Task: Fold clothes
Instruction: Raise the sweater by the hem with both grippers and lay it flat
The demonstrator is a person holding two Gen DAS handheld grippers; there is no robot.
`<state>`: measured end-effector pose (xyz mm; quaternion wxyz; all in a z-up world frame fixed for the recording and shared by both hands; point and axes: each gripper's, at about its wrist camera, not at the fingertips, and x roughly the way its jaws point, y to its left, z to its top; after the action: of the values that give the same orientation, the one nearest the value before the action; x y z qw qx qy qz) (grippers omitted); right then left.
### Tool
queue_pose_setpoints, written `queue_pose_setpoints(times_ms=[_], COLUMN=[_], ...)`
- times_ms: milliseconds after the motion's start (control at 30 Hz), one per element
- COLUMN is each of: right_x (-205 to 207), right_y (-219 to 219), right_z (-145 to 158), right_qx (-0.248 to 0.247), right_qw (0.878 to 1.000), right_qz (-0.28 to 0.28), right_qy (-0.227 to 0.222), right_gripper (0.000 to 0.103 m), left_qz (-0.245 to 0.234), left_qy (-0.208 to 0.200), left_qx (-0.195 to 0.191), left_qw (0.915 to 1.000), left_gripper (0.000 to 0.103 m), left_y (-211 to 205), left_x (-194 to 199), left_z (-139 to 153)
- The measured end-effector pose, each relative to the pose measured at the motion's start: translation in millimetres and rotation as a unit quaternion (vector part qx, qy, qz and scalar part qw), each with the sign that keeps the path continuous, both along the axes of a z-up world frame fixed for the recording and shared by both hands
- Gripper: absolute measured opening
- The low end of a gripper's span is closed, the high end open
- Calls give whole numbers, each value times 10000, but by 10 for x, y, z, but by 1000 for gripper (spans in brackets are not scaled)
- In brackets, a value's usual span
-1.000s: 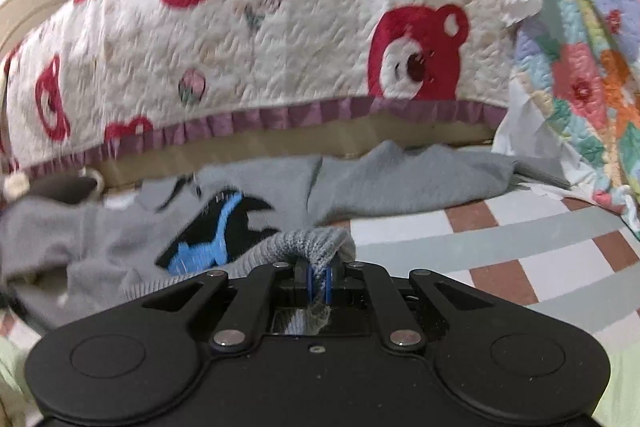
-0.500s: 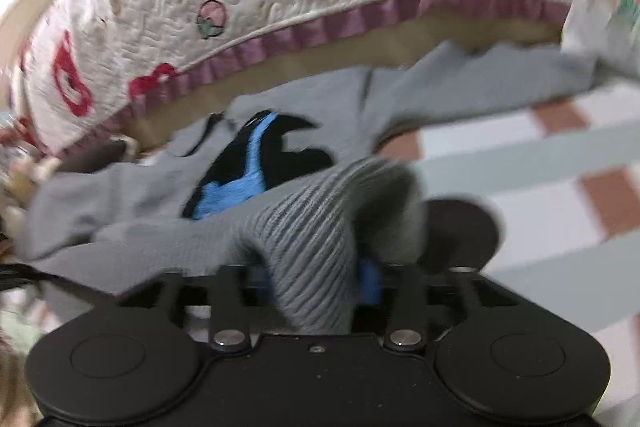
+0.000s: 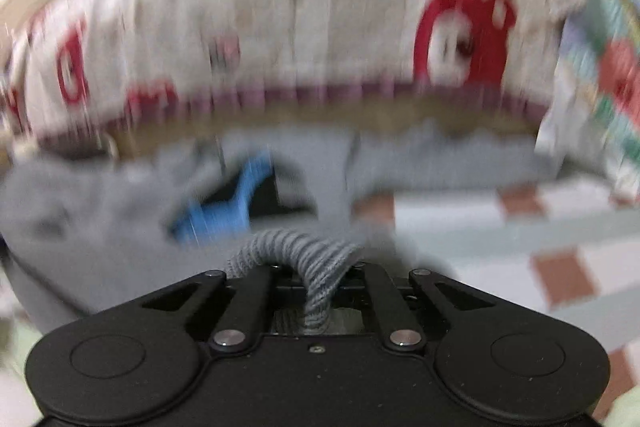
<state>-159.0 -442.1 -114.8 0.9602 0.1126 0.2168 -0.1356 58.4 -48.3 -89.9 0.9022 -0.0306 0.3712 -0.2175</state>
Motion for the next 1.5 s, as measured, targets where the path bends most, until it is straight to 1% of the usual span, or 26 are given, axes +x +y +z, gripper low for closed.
queue_pose_setpoints(times_ms=[33, 100, 167, 233, 267, 300, 333, 400, 433, 467, 533, 600, 633, 667, 700, 733, 767, 833, 967, 1100, 1167, 1200, 1267, 1367, 1433, 1500], right_x=[-55, -80, -44, 3, 21, 22, 5, -26, -40, -55, -67, -46, -48, -58, -46, -44, -41, -48, -270, -733, -1029, -1166, -1322, -1365, -1343, -1344], right_y=[7, -5, -24, -68, -96, -116, -118, -108, -98, -88, -85, -122, -138, -134, -140, -145, -149, -158, -201, -52, 81, 154, 257, 179, 155, 203], right_z=[143, 250, 199, 54, -31, -112, -186, -325, -391, -458, -594, -757, -811, -823, -829, -786, -744, -634, 36, 763, 995, 1063, 1022, 758, 702, 754], right_qx=[-1, 84, 98, 249, 380, 516, 616, 725, 751, 777, 821, 933, 932, 858, 869, 834, 799, 724, 468, -298, -653, -804, -863, -425, -253, -363], right_qw=[9998, 9997, 9997, 9984, 9970, 9957, 9947, 9929, 9920, 9911, 9885, 9847, 9849, 9870, 9877, 9897, 9914, 9944, 9971, 9950, 9918, 9905, 9927, 9977, 9992, 9992], right_qz=[-68, -134, -212, -222, -206, -205, -230, -297, -336, -375, -494, -610, -679, -741, -720, -665, -610, -515, -590, -858, -941, -943, -766, -520, -309, -105], right_qy=[-166, -175, 76, 454, 636, 742, 785, 894, 956, 1018, 1172, 1337, 1294, 1137, 1081, 959, 836, 577, -135, -424, -564, -596, -358, -51, 62, 97], right_gripper=[7, 7, 8, 8, 12, 15, 15, 17, 27, 43, 61, 62, 62, 56, 39, 10, 7, 7, 6, 6, 6, 6, 6, 6, 6, 6], left_qz=[-123, -354, -499, -579, -598, -651, -703, -724, -705, -667, -573, -507, -481, -455, -440, -444, -461, -557, -610, -631, -599, -536, -373, -261, -181, -117], left_qy=[85, 265, 479, 498, 428, 367, 306, 73, -65, -162, -269, -250, -202, -173, -218, -330, -450, -793, -1283, -1785, -2048, -2040, -1672, -755, -535, -558], left_qx=[-4, -9, 14, 181, 273, 306, 340, 408, 443, 471, 486, 479, 478, 473, 431, 324, 210, -13, -223, -359, -433, -481, -553, -424, -276, -330], left_qw=[9999, 9990, 9976, 9969, 9969, 9967, 9965, 9965, 9965, 9965, 9968, 9973, 9975, 9977, 9979, 9979, 9977, 9953, 9896, 9813, 9760, 9763, 9837, 9959, 9980, 9978], left_gripper=[45, 52, 56, 56, 41, 17, 6, 6, 6, 6, 7, 8, 8, 8, 8, 8, 7, 7, 7, 6, 6, 6, 6, 6, 6, 6], left_y=[-30, -90, -154, -218, -244, -260, -275, -297, -303, -304, -306, -303, -302, -301, -296, -285, -274, -256, -153, 109, 283, 395, 536, 630, 670, 745], left_x=[4, 12, 25, 19, 3, -19, -41, -103, -137, -155, -154, -130, -113, -99, -101, -120, -141, -208, -377, -731, -1006, -1137, -1279, -1251, -1237, -1257], left_z=[-18, -59, -134, -188, -194, -183, -172, -114, -79, -54, -26, -30, -48, -61, -56, -25, 15, 193, 650, 1119, 1341, 1387, 1345, 1009, 885, 916])
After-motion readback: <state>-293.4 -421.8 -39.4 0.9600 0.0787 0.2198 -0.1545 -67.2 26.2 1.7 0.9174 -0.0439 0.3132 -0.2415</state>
